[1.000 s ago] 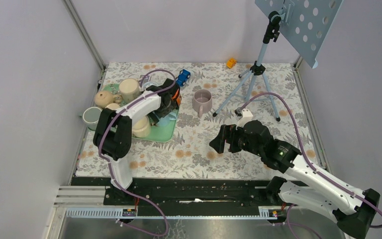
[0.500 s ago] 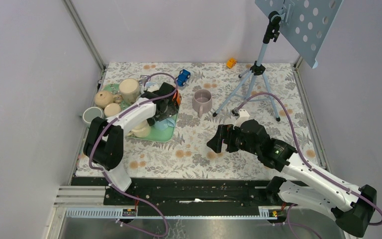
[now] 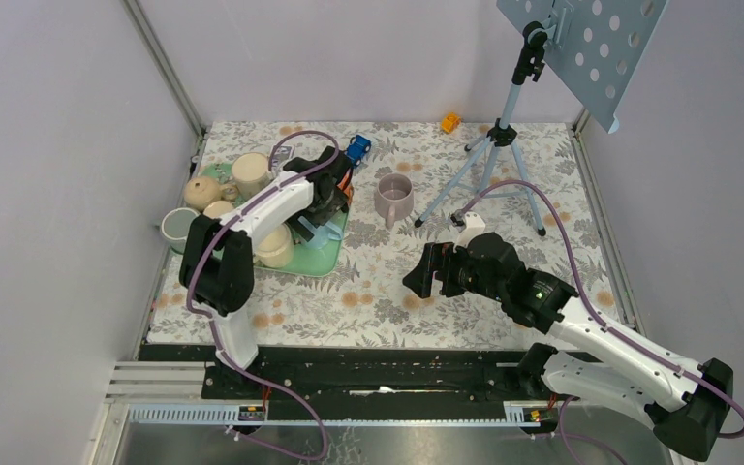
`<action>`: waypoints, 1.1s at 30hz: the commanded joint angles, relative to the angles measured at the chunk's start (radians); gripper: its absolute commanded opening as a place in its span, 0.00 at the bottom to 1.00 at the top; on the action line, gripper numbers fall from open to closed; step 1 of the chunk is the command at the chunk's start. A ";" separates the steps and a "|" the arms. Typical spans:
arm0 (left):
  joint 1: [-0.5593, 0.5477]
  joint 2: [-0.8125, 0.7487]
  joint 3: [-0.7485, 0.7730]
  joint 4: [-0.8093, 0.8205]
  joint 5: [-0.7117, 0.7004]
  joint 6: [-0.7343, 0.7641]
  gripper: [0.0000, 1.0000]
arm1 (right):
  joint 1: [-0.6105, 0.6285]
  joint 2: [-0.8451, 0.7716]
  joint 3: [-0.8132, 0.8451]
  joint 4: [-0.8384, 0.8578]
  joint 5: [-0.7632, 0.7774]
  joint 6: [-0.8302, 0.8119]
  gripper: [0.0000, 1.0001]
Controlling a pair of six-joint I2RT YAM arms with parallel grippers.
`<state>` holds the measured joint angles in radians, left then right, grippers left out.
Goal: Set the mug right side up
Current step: Turn over the cup on the tray.
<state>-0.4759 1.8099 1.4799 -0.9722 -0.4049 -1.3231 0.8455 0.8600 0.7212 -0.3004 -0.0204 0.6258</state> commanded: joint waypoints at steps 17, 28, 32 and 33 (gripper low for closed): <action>0.127 0.072 0.004 -0.029 0.114 -0.116 0.99 | -0.004 -0.007 -0.004 0.013 -0.019 -0.008 1.00; 0.135 0.045 -0.062 0.087 0.171 -0.008 0.58 | -0.004 0.006 -0.021 0.037 -0.029 0.000 1.00; 0.135 0.011 -0.113 0.145 0.206 0.064 0.25 | -0.003 0.022 -0.032 0.064 -0.036 0.001 1.00; 0.135 0.003 -0.124 0.155 0.211 0.078 0.17 | -0.003 0.027 -0.033 0.069 -0.038 0.000 1.00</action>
<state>-0.3443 1.8416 1.4151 -0.9043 -0.2565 -1.3182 0.8455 0.8707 0.6956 -0.2913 -0.0456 0.6262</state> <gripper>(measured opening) 0.805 0.994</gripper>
